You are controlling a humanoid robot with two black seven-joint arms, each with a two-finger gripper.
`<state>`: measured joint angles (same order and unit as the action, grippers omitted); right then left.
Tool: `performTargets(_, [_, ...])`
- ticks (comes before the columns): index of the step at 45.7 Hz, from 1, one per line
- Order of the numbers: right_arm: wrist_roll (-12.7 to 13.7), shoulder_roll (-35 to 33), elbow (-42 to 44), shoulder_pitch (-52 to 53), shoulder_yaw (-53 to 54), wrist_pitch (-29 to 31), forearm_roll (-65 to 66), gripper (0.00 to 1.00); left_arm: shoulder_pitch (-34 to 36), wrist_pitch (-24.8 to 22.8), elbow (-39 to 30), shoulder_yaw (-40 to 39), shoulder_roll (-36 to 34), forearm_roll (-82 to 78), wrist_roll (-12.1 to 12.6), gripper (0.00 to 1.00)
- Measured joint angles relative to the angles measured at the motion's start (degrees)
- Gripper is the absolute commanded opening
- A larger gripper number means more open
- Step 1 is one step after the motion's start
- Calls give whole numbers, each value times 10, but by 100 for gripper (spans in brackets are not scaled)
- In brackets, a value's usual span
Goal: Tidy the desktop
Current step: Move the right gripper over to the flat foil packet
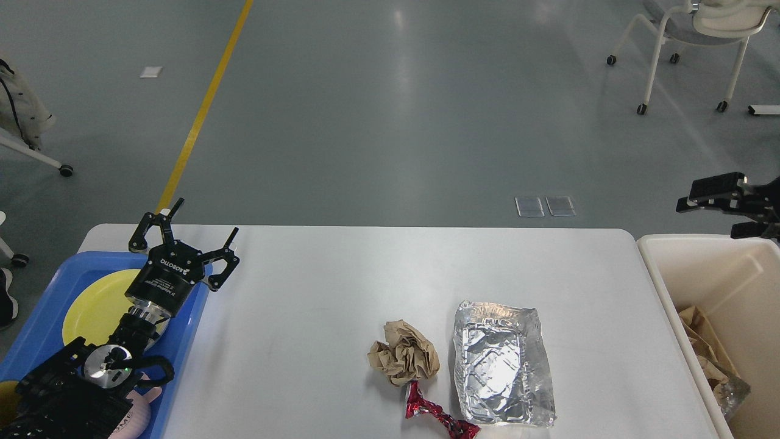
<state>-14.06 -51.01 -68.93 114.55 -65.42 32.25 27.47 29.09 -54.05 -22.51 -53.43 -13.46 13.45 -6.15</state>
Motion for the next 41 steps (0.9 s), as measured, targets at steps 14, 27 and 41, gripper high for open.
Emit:
performTargets(14, [-2, 102, -135, 371, -28, 222, -1, 100, 0, 0, 0, 0, 0, 0, 0, 99])
performTargets(27, [1, 117, -136, 340, -15, 227, 0, 100, -1, 0, 0, 0, 0, 0, 0, 99])
performTargets(41, [26, 192, -134, -26, -15, -24, -12, 100, 0, 0, 0, 0, 0, 0, 0, 99])
